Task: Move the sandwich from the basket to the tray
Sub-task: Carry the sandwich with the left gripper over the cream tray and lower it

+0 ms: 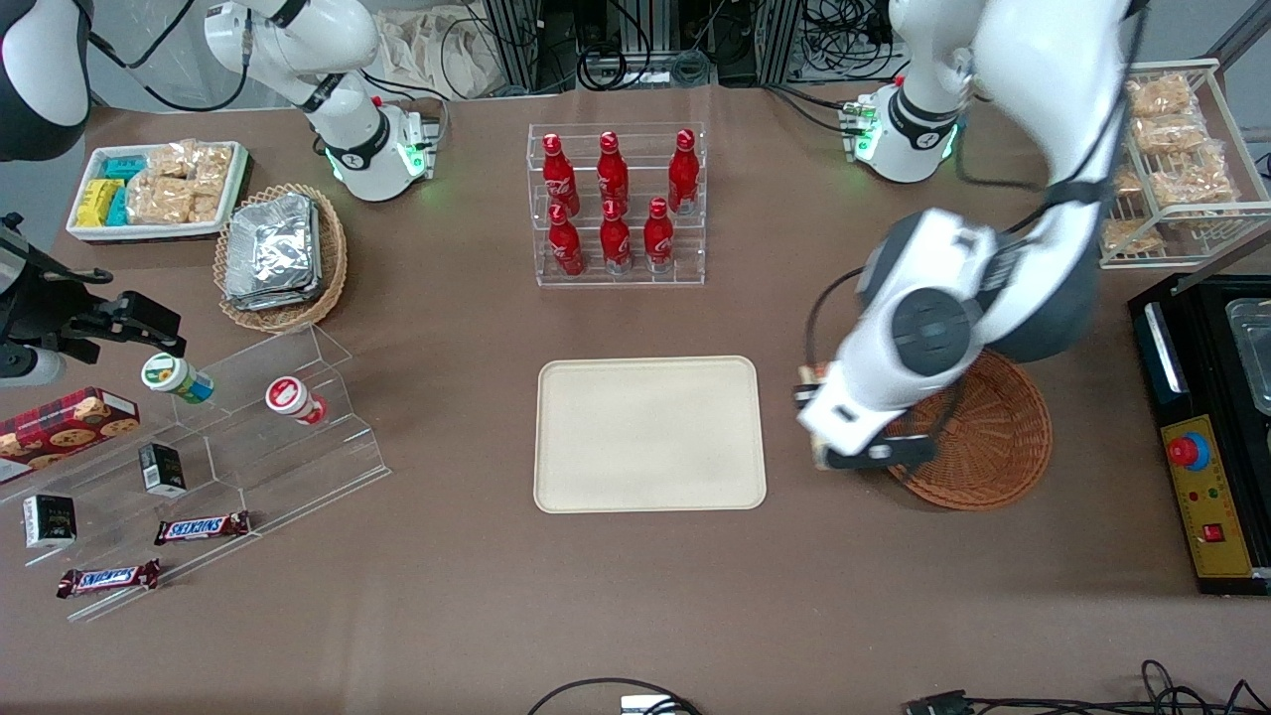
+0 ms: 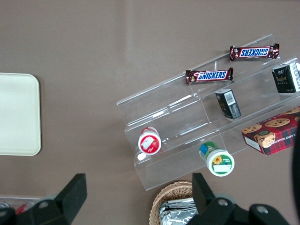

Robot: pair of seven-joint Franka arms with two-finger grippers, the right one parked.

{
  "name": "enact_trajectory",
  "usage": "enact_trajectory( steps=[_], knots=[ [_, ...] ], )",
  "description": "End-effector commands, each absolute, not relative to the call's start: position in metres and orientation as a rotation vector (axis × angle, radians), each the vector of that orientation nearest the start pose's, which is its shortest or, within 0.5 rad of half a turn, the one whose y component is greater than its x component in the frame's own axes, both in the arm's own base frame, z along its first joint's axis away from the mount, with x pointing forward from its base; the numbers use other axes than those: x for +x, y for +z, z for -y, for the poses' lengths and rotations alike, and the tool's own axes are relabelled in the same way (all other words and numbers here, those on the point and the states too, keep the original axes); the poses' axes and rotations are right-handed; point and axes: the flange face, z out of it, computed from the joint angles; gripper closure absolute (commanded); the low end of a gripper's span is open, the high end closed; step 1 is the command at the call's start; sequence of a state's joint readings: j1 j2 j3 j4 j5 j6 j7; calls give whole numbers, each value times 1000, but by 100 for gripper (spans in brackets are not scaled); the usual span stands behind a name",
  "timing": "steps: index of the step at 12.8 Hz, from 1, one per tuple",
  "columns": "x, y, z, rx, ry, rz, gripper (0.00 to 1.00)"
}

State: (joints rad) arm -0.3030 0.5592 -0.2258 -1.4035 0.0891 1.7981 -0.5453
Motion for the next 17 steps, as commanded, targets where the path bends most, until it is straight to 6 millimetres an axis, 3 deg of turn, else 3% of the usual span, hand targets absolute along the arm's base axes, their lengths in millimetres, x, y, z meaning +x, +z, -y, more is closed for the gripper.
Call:
enact_trajectory(
  steps=[1, 4, 5, 6, 8, 9, 11, 12, 13, 15, 17],
  knots=[
    [628, 311, 359, -3096, 233, -35, 98],
    [609, 256, 384, -3054, 326, -84, 85],
    [605, 239, 387, -3040, 360, -88, 72],
    [602, 235, 391, -3036, 366, -97, 52],
    [603, 243, 393, -3042, 348, -74, 0],
    [605, 250, 391, -3044, 332, -64, 0],
    [614, 284, 384, -3061, 264, -45, 0],
    [621, 312, 373, -3069, 211, -30, 0],
    [629, 340, 345, -3061, 192, 51, 0],
    [604, 378, 319, -3027, 176, 135, 0],
    [576, 416, 262, -3047, 60, 150, 0]
  ],
)
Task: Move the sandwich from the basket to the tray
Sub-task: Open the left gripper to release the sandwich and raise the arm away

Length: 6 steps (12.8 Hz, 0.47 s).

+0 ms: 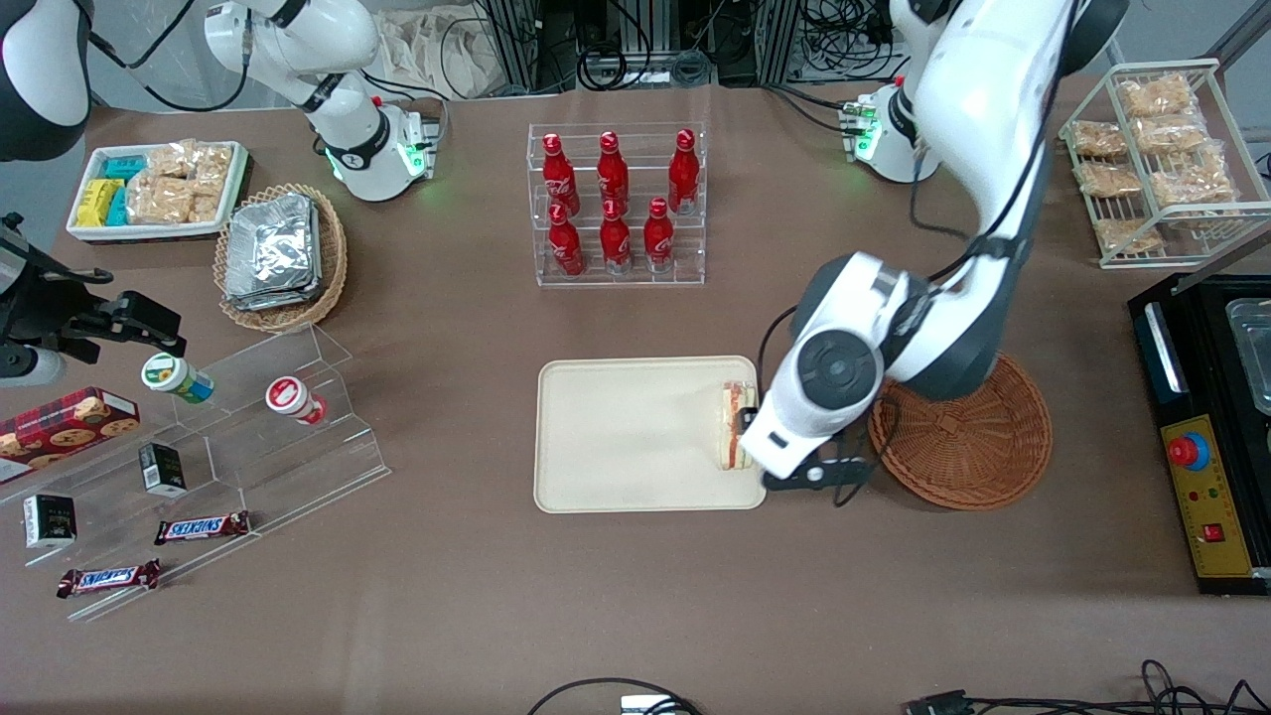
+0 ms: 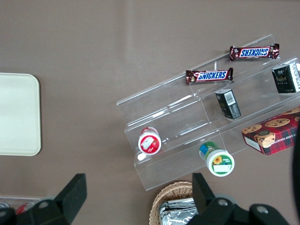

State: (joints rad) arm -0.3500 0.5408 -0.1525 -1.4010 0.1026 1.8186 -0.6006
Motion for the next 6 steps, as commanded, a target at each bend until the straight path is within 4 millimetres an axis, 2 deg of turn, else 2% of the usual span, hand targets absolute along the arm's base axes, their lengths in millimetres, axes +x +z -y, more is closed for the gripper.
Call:
enact_trajectory(
  steps=[1, 2, 3, 4, 6],
  knots=[
    [552, 423, 246, -3045, 58, 71, 0],
    [536, 435, 216, -3040, 51, 54, 0],
    [528, 452, 184, -3043, 38, 16, 0],
    [521, 470, 162, -3049, 33, -33, 0],
    [524, 500, 113, -3052, 68, -52, 0]
  ],
)
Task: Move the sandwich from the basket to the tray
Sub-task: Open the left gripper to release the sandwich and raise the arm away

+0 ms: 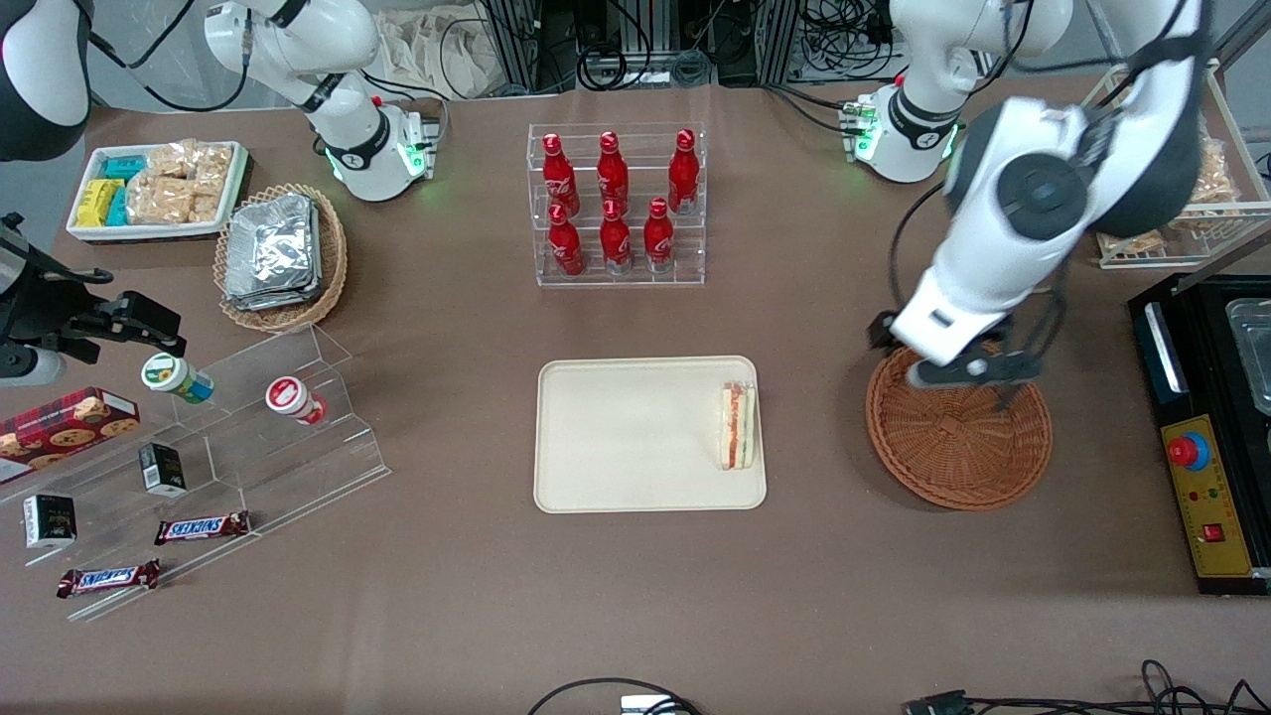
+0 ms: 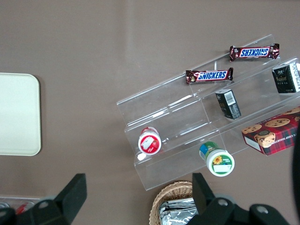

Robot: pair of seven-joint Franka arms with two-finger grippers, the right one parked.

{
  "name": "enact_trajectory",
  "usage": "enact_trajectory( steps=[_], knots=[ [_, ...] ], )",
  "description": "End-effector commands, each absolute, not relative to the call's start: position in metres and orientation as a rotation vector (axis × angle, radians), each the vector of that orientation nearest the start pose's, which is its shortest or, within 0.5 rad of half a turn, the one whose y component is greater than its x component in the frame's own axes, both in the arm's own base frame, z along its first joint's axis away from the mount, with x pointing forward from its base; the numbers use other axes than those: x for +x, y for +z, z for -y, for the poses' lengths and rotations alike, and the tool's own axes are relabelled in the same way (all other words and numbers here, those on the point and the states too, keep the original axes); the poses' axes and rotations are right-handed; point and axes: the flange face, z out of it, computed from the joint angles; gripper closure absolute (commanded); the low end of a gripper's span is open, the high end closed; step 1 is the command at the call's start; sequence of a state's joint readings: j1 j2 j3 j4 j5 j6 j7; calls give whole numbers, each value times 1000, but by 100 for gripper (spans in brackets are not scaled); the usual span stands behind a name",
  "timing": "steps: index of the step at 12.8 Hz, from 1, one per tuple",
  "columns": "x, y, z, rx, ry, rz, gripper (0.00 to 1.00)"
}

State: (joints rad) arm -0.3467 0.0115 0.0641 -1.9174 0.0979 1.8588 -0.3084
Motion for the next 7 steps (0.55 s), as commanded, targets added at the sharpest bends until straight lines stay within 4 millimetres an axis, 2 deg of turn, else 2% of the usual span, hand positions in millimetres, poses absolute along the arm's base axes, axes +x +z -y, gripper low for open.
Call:
enact_trajectory(
  steps=[1, 2, 4, 5, 6, 7],
  knots=[
    [526, 514, 92, -3053, 92, -126, 0],
    [531, 531, 74, -3055, 94, -157, 0],
    [541, 555, 50, -3052, 81, -185, 0],
    [547, 568, 28, -3054, 61, -173, 0],
    [553, 576, 20, -3050, 47, -211, 0],
    [562, 581, 21, -3040, 42, -241, 0]
  ],
)
